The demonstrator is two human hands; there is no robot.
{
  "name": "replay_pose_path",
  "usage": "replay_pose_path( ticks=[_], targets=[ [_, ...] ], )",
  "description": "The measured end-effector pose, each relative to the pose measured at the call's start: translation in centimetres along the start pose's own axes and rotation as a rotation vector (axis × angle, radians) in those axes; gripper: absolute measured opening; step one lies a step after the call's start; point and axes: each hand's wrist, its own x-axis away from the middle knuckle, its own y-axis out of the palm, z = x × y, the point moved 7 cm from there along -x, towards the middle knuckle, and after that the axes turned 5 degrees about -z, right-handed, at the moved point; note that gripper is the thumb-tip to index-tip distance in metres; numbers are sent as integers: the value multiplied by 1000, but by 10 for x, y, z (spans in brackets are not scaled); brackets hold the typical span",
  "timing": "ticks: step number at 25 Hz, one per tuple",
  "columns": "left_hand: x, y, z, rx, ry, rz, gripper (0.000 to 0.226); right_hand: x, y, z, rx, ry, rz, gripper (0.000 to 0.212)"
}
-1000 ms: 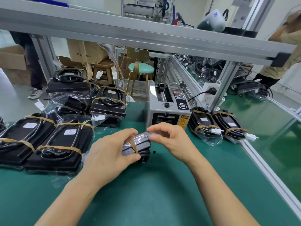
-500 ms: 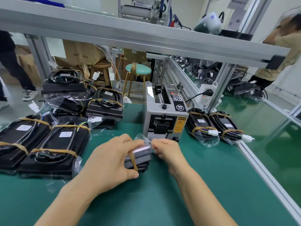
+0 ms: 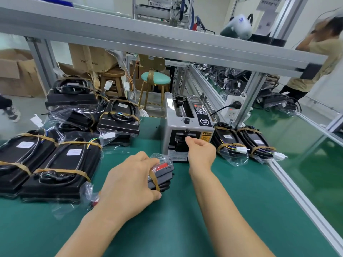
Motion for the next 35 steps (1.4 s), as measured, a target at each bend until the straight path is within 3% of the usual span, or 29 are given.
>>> replay_pose_path(
  ticks=[5,15,21,26,30,32,35],
  targets=[
    [0,-1,1,10,2,7,61,3,4,5,-66,39,72,18],
    [0,0,1,9,-8,8,67,6,2,4,-214,140,39,16],
    [-2,0,-2,15,-34,-4,61,14,-4,-9,138,-70,51,26],
    [-2,-1,-2,16,-35,-8,60,13,1,-14,275,-52,128,27],
    [-1,-1,-2,21,-27,-10,60,13,9,-11,150,40,126,15],
    [-1,-1,-2,25,-30,-9,59,13,10,-7,-29,135,115,23],
    [-2,-1,-4,40,-41,-2,58,24,6,-2,-423,304,-145,27]
  ],
)
